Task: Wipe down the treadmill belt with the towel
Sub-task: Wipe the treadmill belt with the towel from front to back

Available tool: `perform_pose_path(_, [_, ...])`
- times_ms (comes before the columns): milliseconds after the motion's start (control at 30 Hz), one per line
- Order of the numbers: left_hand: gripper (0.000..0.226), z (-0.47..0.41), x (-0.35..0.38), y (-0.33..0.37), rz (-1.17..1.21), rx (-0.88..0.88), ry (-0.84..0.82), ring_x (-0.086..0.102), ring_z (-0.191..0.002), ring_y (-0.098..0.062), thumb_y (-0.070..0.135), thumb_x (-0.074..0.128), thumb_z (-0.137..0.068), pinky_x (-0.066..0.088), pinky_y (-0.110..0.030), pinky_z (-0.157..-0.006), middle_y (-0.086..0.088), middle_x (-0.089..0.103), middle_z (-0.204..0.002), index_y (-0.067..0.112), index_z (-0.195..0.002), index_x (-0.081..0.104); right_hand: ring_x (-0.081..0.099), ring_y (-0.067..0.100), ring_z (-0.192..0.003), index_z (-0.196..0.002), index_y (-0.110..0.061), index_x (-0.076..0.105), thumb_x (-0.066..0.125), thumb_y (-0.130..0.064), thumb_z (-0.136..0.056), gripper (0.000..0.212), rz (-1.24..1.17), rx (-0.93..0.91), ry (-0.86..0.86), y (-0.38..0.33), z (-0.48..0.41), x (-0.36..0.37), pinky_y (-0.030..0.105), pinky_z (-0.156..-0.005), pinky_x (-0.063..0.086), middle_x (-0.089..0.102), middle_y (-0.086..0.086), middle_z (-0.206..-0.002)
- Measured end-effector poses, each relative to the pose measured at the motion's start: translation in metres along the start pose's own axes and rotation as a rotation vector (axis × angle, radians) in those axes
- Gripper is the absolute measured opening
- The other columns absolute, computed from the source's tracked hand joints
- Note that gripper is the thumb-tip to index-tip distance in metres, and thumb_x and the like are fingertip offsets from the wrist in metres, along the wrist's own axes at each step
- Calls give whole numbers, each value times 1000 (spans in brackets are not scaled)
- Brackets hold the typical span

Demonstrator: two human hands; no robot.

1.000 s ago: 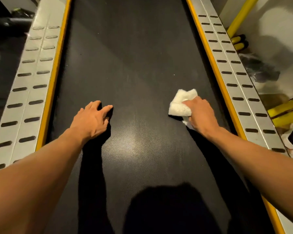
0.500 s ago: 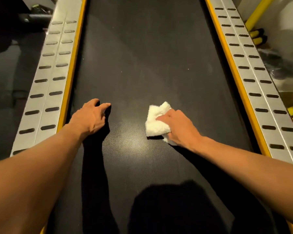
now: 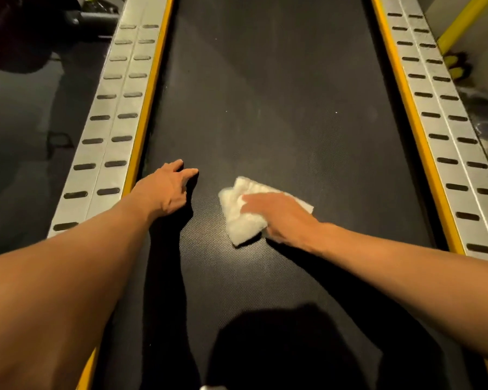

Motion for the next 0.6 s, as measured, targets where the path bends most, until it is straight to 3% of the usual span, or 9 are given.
perform_pose_path(33, [61, 0, 0, -1, -5, -3, -10, 27, -142, -31, 18, 44, -97, 29, -40, -113, -6, 11, -161, 30, -153, 22, 56, 26, -83, -89, -33, 69, 53, -21, -89, 19, 35, -45, 4, -6, 0, -1, 38, -74, 46, 61, 10, -97])
perform_pose_path(100, [62, 0, 0, -3, -2, -13, -27, 24, -144, -30, 19, 44, -97, 27, -40, -114, -4, 7, -162, 31, -153, 21, 49, 29, -64, -76, -26, 67, 65, -39, -81, 13, -14, 45, 115, -1, -4, -10, 42, -55, 39, 56, 13, -74])
perform_pose_path(133, [62, 1, 1, -3, -1, -17, -30, 24, -144, -30, 19, 45, -97, 26, -41, -114, -4, 7, -162, 31, -153, 20, 56, 31, -69, -85, -26, 68, 68, -36, -79, 12, 19, 72, 158, 7, -11, -18, 44, -60, 42, 62, 14, -80])
perform_pose_path(167, [63, 1, 1, -3, -2, -18, -34, 24, -144, -31, 18, 45, -97, 26, -41, -114, -4, 7, -162, 31, -153, 20, 63, 32, -86, -100, -27, 68, 68, -28, -78, 22, 8, 118, 197, 16, -21, -24, 38, -72, 45, 67, 9, -97])
perform_pose_path(233, [64, 2, 2, -3, -10, -12, -42, 22, -145, -31, 18, 45, -97, 26, -42, -115, -4, 7, -162, 31, -154, 18, 55, 24, -115, -125, -29, 58, 66, -16, -78, 49, -4, 250, 267, 30, -39, -36, 29, -90, 39, 60, -3, -128])
perform_pose_path(300, [65, 1, 5, -3, -24, -14, -51, 16, -147, -31, 19, 44, -98, 26, -45, -115, -4, 4, -162, 32, -154, 15, 47, 24, -124, -132, -28, 52, 60, -10, -82, 54, -16, 327, 237, 29, -44, -29, 36, -97, 33, 52, -2, -137])
perform_pose_path(367, [63, -1, 8, -6, -33, -26, -47, 13, -148, -31, 21, 42, -98, 26, -46, -115, -4, 2, -163, 33, -154, 14, 41, 30, -126, -131, -27, 54, 57, -4, -79, 57, 36, 272, 229, 8, -41, -7, 42, -99, 28, 48, 4, -139])
perform_pose_path(500, [56, -5, 8, -4, -10, -58, 3, 20, -147, -31, 19, 37, -100, 28, -47, -113, -1, 10, -162, 35, -152, 24, 52, 32, -106, -122, -23, 62, 65, 1, -70, 58, 27, -19, 81, -31, -38, 23, 42, -89, 44, 59, 7, -124])
perform_pose_path(600, [51, -3, 6, -7, 44, -83, 47, 27, -144, -32, 20, 36, -102, 29, -46, -113, 1, 16, -161, 33, -150, 30, 60, 26, -94, -119, -30, 64, 67, -3, -71, 56, -29, 17, 36, -37, -61, 7, 37, -82, 52, 64, 2, -114])
Point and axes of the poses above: each hand's wrist, its own z-axis away from the middle knuckle, its own x-axis out of the palm, y = z × x, the point moved 2 cm from there along -z, towards the middle knuckle
